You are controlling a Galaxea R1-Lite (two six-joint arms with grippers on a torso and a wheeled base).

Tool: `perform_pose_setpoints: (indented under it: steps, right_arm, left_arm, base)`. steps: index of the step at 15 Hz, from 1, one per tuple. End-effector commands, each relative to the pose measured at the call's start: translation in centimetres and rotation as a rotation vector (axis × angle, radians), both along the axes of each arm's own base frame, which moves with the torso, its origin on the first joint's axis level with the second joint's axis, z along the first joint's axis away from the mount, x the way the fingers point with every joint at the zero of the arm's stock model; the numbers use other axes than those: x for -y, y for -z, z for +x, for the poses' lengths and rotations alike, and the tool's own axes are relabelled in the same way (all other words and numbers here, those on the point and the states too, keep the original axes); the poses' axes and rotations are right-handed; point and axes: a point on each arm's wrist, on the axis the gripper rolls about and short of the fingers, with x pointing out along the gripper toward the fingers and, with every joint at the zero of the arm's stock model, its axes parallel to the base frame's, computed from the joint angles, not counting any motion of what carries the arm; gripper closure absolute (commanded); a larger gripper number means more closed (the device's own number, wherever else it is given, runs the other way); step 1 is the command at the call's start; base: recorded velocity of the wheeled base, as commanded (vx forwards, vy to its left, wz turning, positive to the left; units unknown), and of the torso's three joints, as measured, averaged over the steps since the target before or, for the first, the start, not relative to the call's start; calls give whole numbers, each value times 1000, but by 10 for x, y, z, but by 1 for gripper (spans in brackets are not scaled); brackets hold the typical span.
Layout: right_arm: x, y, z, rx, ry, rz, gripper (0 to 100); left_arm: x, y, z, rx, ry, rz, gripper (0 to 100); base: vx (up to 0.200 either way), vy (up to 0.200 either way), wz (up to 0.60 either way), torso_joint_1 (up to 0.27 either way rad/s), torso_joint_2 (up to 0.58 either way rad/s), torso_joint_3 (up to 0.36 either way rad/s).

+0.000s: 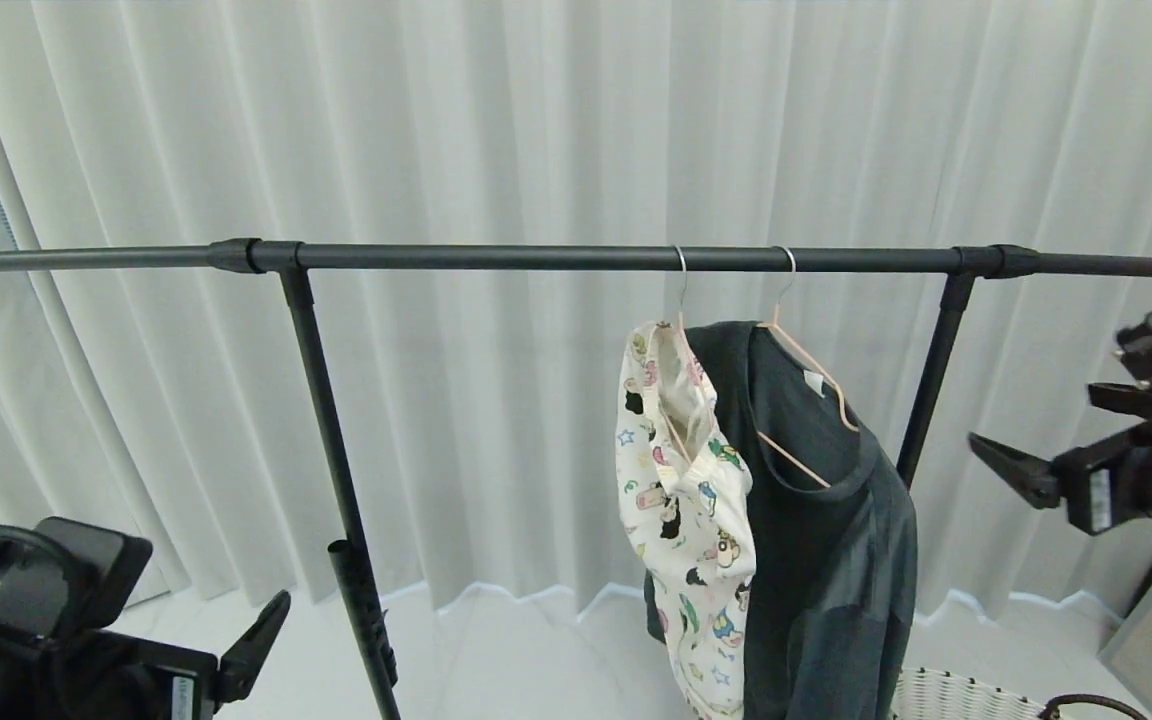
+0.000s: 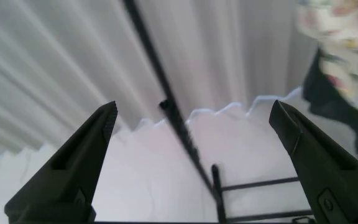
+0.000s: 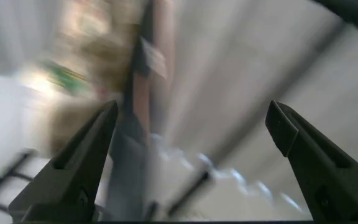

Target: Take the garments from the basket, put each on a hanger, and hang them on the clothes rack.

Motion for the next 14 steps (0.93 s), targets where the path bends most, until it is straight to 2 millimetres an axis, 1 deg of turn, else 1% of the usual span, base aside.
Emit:
perform_pose_setpoints:
  steps: [1,3,5,6,8,9,10,12,14]
  right_arm:
    - [44,6,-41,56,206,-41,0]
    - [58,24,-61,40,299,-46,0]
    - [63,45,-76,2,351,-56,0]
    - [63,48,-82,5,356,-55,0]
    - [63,63,-97,5,351,-62,0]
    - [62,68,-101,-1,349,-62,0]
    - [62,77,-109,-1,343,-61,0]
    - [61,88,-121,13,335,-57,0]
    - [60,94,-129,20,320,-55,0]
  left_arm:
    - [-17,5,-22,46,-107,-8,0]
    - [-29,4,-29,68,-222,-11,0]
    - [-35,3,-40,94,-291,-15,0]
    - [-36,2,-45,108,-295,-18,0]
    - [-39,9,-70,116,-312,-7,0]
    - [-39,13,-78,115,-321,-3,0]
    - [-41,22,-95,120,-347,4,0]
    - [-44,36,-118,161,-379,24,0]
    - [-44,35,-121,193,-383,23,0]
  base:
    - [-200,0,0,-7,2,2]
    - [-200,0,0,-10,0,7]
    - [-200,0,0,2,-2,-2]
    - [-200,0,0,2,2,12]
    - [-200,0,0,5,5,7]
    - [-200,0,0,7,2,7]
    - [-200,0,0,-2,7,2]
    - [-200,0,0,-2,2,-2]
    - [-200,0,0,7,2,7]
